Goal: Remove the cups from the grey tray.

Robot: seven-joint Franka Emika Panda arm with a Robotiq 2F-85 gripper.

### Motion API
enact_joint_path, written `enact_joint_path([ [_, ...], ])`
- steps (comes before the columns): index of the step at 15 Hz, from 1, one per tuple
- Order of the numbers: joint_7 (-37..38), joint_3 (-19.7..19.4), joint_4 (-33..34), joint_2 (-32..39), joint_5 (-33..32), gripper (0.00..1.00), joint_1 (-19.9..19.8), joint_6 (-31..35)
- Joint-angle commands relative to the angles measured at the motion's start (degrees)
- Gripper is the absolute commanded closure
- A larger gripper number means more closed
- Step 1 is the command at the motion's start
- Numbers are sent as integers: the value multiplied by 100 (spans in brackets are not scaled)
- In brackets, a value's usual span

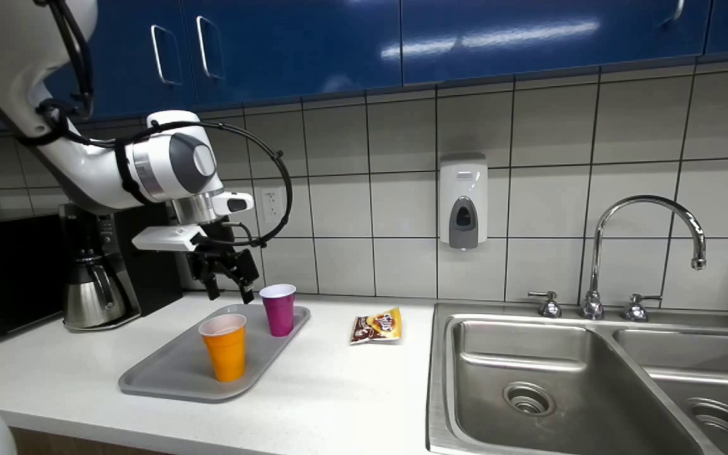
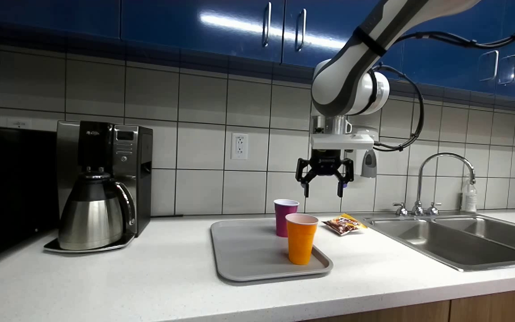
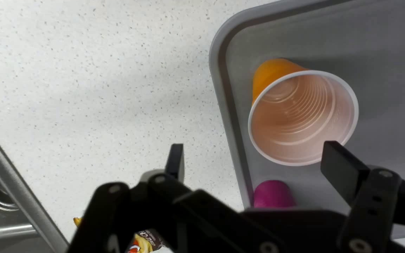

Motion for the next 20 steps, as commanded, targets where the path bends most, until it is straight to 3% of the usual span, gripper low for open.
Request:
enact_joint_path([
  [1, 152, -78, 88, 238, -220, 0, 126, 115],
  [20, 852, -516, 332, 1267, -771, 0, 566, 438],
])
